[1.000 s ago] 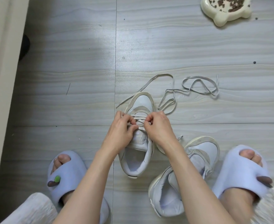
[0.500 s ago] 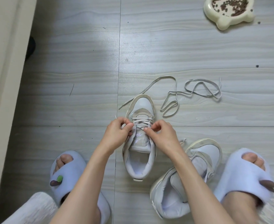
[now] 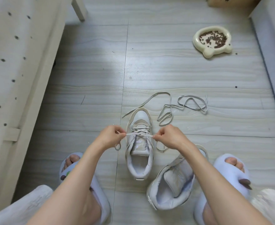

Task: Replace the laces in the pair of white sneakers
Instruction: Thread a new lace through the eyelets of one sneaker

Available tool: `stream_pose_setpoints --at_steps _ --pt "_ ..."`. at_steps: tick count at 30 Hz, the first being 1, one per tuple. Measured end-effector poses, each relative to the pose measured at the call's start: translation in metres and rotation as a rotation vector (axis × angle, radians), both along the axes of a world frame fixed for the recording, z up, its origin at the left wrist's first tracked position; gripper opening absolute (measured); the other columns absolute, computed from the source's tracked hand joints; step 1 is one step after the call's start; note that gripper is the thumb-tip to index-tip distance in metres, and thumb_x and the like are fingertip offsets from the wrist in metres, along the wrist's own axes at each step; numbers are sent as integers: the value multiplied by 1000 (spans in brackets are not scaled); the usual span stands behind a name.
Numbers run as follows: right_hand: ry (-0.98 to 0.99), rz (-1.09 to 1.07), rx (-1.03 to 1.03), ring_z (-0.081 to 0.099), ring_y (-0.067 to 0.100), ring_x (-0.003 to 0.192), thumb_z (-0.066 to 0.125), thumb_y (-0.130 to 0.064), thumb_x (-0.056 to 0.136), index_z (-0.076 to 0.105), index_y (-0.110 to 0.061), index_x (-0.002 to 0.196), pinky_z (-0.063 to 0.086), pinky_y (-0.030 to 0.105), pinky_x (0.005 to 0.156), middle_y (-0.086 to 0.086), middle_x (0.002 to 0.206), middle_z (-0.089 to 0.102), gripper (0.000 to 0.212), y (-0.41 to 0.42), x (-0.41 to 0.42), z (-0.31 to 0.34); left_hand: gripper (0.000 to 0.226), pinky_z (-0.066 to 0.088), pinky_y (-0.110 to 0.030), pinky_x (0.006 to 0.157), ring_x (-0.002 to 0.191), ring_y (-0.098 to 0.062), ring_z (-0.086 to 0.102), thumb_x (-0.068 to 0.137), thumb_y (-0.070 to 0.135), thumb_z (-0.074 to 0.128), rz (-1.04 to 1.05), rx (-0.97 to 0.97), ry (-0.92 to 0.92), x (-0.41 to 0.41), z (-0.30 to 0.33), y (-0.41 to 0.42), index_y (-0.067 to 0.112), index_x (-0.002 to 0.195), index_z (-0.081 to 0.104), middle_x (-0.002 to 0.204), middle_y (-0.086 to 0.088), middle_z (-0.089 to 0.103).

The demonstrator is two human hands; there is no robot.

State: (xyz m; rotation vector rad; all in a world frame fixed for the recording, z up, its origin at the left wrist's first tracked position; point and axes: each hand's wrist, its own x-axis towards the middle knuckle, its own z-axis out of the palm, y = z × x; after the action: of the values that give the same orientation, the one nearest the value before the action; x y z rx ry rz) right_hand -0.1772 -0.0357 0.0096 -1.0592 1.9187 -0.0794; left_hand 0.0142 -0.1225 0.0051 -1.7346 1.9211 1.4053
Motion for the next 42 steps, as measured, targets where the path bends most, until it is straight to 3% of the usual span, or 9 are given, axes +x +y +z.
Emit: stream_pose_setpoints --at_steps 3,5,12,17,22,25,29,37,42 --pt "47 38 -60 59 22 81 56 -28 87 65 -15 77 39 27 63 3 77 64 18 0 -5 29 15 43 -28 76 80 -19 57 89 25 58 -100 -94 -130 13 28 1 23 75 65 76 1 62" --pt "50 72 -85 56 19 75 56 -24 87 62 -18 75 38 27 57 2 74 62 16 3 -6 49 22 44 -29 75 74 -21 59 88 28 59 -128 -104 -162 19 45 8 26 66 60 69 -1 62" --pt "128 98 -122 61 22 80 58 -21 83 71 -11 79 46 29 66 4 76 68 17 38 5 88 29 32 -13 54 68 -11 45 96 26 47 24 -217 189 30 106 52 19 73 64 75 3 55" --pt "93 47 -271 62 23 98 53 -20 89 71 -12 99 47 30 85 7 101 70 21 62 29 93 30 34 -23 89 104 -8 48 95 29 49 -74 -263 223 41 134 76 24 70 66 109 8 53" --pt "-695 -599 -162 63 18 77 45 -34 98 67 -5 89 49 27 70 9 86 68 37 77 76 95 30 36 -5 71 81 -1 54 96 25 48 -63 -225 351 54 158 104 14 76 67 86 7 62" --pt "-1081 -840 -39 61 16 76 42 -42 98 66 -3 95 46 24 63 7 89 67 46 83 95 90 29 40 -11 72 69 -2 53 97 16 46 -141 -113 464 57 166 124 10 76 64 75 -2 63" --pt "-1350 -1145 -36 53 12 65 50 -31 95 69 -7 73 31 19 53 0 71 66 38 86 107 86 27 44 -24 74 69 -10 54 97 16 46 -144 -61 481 60 162 140 9 77 64 67 -2 62" --pt "-1291 -1079 -201 52 5 43 53 -13 92 61 -11 79 26 15 39 -2 61 66 15 93 108 108 24 38 -16 56 51 -6 48 98 23 43 -62 -259 290 70 125 145 16 82 60 58 4 48" --pt "-1098 -824 -329 52 5 52 58 -15 90 66 -10 86 31 15 46 -1 72 66 10 94 112 127 17 39 -32 64 59 -18 45 97 20 46 -20 -389 337 65 109 150 12 91 61 58 4 46"
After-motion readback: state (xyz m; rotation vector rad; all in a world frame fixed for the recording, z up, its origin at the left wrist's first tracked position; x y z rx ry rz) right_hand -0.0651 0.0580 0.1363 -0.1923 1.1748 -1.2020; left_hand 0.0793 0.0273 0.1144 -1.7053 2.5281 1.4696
